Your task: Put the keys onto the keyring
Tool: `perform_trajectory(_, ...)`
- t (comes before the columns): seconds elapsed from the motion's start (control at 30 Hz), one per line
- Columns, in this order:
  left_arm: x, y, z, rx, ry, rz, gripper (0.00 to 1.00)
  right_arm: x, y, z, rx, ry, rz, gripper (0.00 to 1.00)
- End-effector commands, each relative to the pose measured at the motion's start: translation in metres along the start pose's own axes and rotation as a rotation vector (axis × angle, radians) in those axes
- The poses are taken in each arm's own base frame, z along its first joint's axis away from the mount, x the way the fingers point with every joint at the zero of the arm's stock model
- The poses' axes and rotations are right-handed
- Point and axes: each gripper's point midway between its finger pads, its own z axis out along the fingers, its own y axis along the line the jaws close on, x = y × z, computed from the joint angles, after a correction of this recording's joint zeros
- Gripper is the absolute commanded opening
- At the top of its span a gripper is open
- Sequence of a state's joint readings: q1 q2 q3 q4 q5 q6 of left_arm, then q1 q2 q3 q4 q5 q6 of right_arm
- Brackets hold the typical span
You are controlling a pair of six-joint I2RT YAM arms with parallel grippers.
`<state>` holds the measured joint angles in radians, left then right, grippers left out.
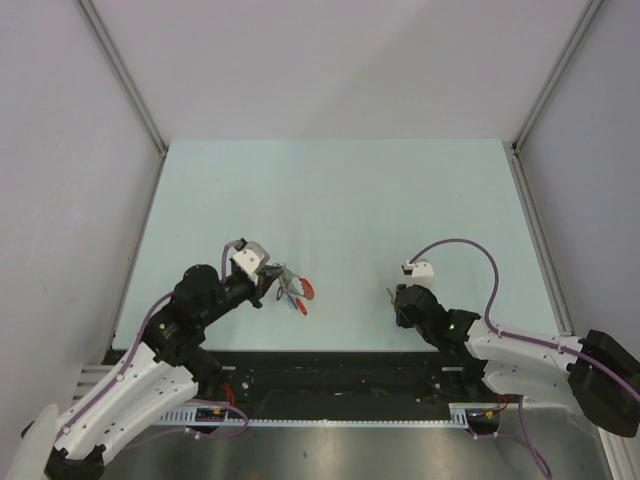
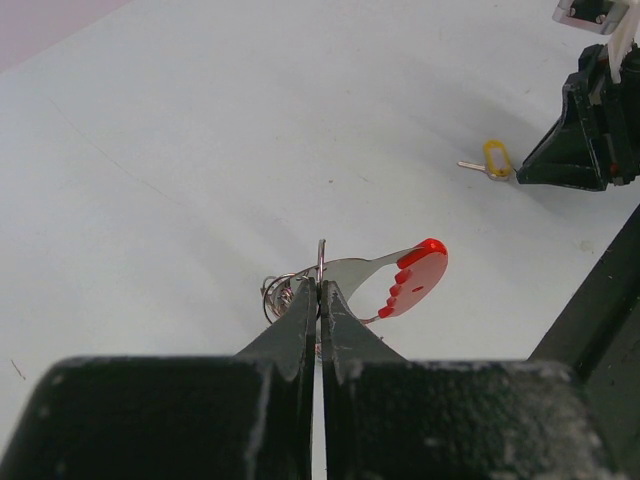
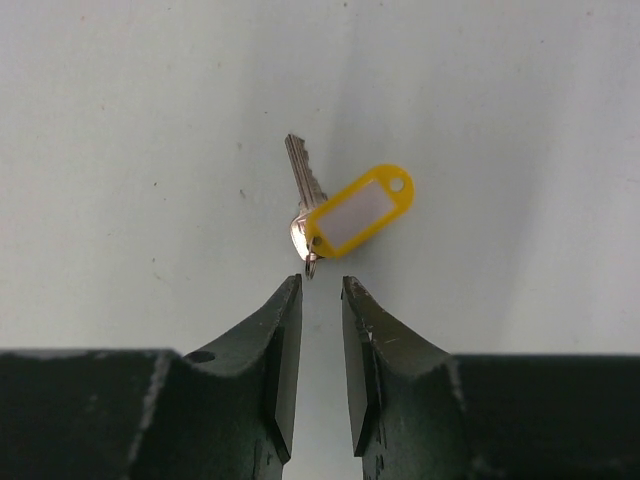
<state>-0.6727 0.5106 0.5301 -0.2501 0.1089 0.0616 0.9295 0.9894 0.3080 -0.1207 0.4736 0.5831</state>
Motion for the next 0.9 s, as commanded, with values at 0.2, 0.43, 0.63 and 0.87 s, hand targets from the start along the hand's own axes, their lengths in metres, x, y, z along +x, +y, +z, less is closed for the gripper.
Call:
perform_trajectory(0.2, -0.025, 0.006, -0.002, -0.029, -0.081, 0.005, 0.00, -0.004, 0.003, 0.006, 0.003, -0.067, -0.010, 0.27)
perform_trajectory(0.43, -0.024, 0.008, -0.002, -0.036, -0.078, 0.007, 0.00, -0.009, 0.004, 0.011, 0.025, -0.084, -0.010, 0.25)
perform_trajectory(0.63, -0.025, 0.008, -0.003, -0.040, -0.081, 0.008, 0.00, -0.008, 0.004, 0.011, 0.033, -0.082, -0.015, 0.22)
perform_trajectory(0.87, -0.025, 0.008, -0.003, -0.040, -0.081, 0.008, 0.01, -0.007, 0.006, 0.014, 0.032, -0.071, -0.036, 0.22)
